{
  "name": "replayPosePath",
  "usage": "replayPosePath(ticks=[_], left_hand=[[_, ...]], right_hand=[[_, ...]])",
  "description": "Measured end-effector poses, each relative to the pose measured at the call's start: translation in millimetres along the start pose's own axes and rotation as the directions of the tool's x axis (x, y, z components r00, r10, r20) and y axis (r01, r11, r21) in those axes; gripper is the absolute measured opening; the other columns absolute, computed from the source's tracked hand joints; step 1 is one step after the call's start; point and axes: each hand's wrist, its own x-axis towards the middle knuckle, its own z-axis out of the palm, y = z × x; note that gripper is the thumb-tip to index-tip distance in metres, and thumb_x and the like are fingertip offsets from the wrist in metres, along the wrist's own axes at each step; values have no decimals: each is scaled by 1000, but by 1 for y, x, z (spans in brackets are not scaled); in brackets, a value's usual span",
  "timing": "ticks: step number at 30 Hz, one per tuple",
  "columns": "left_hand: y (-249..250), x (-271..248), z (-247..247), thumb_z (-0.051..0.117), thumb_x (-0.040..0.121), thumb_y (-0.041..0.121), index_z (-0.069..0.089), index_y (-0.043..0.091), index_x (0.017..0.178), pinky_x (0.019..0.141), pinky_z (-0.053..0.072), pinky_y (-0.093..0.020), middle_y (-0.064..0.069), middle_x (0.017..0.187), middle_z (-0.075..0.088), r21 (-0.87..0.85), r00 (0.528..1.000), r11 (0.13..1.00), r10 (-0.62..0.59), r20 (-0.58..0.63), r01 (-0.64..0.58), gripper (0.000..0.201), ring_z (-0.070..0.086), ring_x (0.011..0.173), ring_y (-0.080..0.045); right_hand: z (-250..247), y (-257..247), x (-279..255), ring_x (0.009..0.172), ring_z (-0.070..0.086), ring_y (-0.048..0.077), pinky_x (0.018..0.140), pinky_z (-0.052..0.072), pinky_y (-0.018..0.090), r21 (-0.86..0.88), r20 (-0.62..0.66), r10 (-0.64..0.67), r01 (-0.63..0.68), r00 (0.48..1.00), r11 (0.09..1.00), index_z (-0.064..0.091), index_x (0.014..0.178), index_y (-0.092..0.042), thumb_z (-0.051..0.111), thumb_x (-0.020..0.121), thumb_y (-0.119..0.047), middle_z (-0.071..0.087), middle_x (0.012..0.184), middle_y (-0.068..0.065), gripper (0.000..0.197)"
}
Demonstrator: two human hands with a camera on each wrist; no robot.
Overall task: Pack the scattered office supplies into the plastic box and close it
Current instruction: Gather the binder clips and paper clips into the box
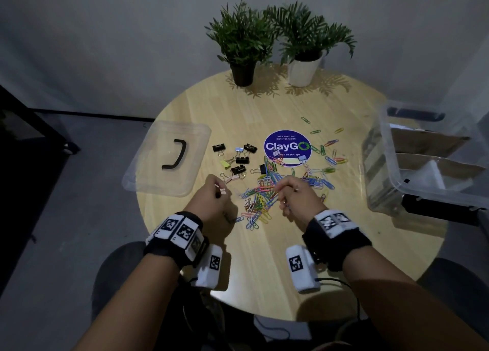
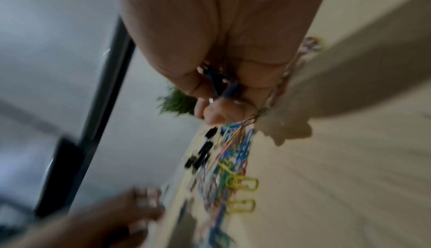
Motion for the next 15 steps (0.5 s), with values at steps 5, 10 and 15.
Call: replayPosePath(ticks=[5, 10, 15], left_hand=[[-4, 9, -20, 39, 96, 13, 57, 10, 91, 75, 41, -32, 0, 81, 58, -32, 987, 999, -46, -152, 42, 20, 51, 80, -22], [-4, 31, -20, 59, 89, 32, 61, 13, 89, 86, 52, -35, -7, 100, 63, 162, 981, 987, 11, -192, 20, 19, 63, 85, -20], [14, 47, -10, 66, 84, 27, 61, 13, 110, 85, 47, -34, -7, 116, 47, 436, 992, 900, 68, -109, -14, 30, 60, 98, -29]], right_hand=[[42, -26, 3, 84, 59, 27, 69, 45, 34, -740, 241, -219, 325, 946, 588, 49, 105, -10, 44, 97, -29, 62, 93, 9, 22], [57, -27, 15, 108, 58, 36, 82, 47, 42, -899, 257, -66, 264, 964, 350, 46, 120, -5, 48, 96, -25, 56, 120, 18, 32], [56, -26, 15, 103, 58, 35, 75, 41, 38, -857, 283, -78, 289, 956, 427, 45, 114, -4, 45, 94, -9, 54, 116, 18, 20]])
